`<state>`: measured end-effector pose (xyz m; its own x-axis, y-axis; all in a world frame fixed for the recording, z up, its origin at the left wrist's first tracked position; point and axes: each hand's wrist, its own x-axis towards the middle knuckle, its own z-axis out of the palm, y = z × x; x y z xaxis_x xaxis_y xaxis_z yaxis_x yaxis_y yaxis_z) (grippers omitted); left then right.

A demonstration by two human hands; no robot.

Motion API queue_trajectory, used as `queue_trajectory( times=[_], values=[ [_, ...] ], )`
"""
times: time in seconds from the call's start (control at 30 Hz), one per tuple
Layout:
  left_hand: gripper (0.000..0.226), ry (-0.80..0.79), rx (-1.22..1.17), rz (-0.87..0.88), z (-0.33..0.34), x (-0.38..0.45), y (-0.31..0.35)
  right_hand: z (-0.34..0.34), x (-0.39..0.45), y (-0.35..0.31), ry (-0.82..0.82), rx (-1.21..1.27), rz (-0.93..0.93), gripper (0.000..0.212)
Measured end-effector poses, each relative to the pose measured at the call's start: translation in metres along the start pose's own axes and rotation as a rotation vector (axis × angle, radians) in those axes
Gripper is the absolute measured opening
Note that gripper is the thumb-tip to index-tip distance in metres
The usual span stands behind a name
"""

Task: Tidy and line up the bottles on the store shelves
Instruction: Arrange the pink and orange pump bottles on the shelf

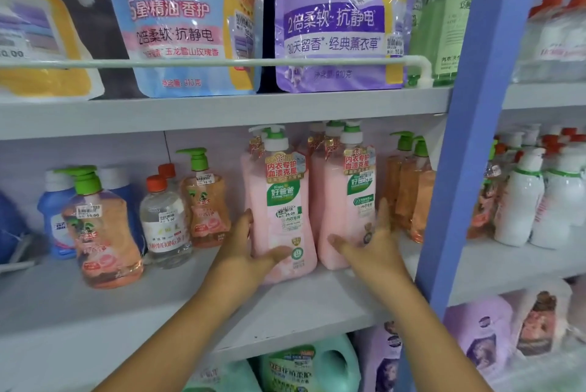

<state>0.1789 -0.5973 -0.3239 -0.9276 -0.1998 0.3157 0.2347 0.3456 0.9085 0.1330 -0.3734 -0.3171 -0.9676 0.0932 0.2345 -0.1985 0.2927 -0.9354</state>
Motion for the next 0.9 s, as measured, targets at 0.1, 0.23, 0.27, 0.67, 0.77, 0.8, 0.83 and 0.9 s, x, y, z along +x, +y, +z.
queue_trajectory(
  times=[0.1, 0.23, 0.27, 0.67, 0.77, 0.8, 0.83, 0.9],
  values=[
    [0.065, 0.012, -0.037, -0.022, 0.001, -0.002, 0.000, 0.008, 0.003, 0.014, 0.021, -0.087, -0.027, 0.134],
    [0.062, 0.013, -0.039, -0.035, -0.002, 0.001, -0.001, 0.010, 0.001, 0.009, 0.111, -0.256, -0.073, 0.115],
    [0.059, 0.013, -0.044, -0.040, -0.002, 0.002, -0.002, 0.012, 0.000, 0.007, 0.120, -0.285, -0.076, 0.113],
    [0.059, 0.132, 0.010, -0.004, 0.009, 0.005, -0.008, 0.018, -0.005, 0.003, 0.132, -0.335, -0.066, 0.120],
    [0.054, 0.114, -0.005, -0.023, 0.006, 0.006, -0.008, 0.016, -0.002, 0.006, 0.086, -0.158, -0.028, 0.100],
    [0.048, 0.126, -0.028, -0.033, 0.003, 0.010, -0.008, 0.015, -0.002, 0.004, 0.097, -0.007, -0.013, 0.083],
    [0.039, 0.176, -0.082, -0.070, 0.000, 0.017, -0.008, 0.012, -0.001, 0.000, 0.125, 0.145, 0.017, 0.063],
    [0.061, 0.288, -0.266, -0.158, -0.010, 0.037, -0.002, 0.005, 0.006, -0.016, 0.187, 0.413, 0.113, 0.034]
  ],
)
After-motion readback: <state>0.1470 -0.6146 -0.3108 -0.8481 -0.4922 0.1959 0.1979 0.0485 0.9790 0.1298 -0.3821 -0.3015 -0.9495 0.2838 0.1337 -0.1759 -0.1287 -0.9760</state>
